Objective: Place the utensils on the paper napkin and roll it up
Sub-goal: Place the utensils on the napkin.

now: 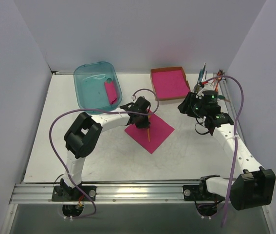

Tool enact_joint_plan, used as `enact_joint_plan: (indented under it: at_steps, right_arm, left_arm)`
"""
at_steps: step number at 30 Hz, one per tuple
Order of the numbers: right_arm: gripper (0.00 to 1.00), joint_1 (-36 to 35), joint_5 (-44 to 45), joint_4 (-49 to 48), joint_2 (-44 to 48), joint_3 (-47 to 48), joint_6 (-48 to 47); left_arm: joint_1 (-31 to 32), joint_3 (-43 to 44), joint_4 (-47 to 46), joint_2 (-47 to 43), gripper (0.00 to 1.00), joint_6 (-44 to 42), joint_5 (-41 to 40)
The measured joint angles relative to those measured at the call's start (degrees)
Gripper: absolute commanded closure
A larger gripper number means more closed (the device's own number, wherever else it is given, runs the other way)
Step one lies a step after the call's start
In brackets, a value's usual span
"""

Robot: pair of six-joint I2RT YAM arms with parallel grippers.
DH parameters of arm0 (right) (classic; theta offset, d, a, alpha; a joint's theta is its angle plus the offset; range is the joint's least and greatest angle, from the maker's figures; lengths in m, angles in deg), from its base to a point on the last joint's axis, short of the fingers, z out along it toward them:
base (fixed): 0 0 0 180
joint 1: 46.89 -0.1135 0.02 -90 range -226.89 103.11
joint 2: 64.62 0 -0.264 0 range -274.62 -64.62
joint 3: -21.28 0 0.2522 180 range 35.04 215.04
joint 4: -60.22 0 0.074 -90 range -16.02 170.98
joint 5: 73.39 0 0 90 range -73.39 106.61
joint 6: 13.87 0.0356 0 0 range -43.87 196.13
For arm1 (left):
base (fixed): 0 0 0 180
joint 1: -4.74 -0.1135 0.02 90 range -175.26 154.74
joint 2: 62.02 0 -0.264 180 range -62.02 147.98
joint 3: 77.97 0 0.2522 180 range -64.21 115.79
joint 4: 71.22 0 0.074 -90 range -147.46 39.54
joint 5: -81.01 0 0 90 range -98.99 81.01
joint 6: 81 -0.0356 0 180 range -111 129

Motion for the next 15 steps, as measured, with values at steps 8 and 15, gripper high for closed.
enact_joint_plan:
  at_steps: [8,15]
  right_arm:
    - [0.55,0.0,0.0,0.0,0.0,0.0,0.0]
    - [0.55,0.3,0.0,0.0,0.0,-0.1,0.0]
  left_arm:
    - [-0.8,0.4,-0.1,1.1,0.93,0.8,0.5]
    - [-0.8,0.9,-0.1,2.1,0.92,0.9,1.0]
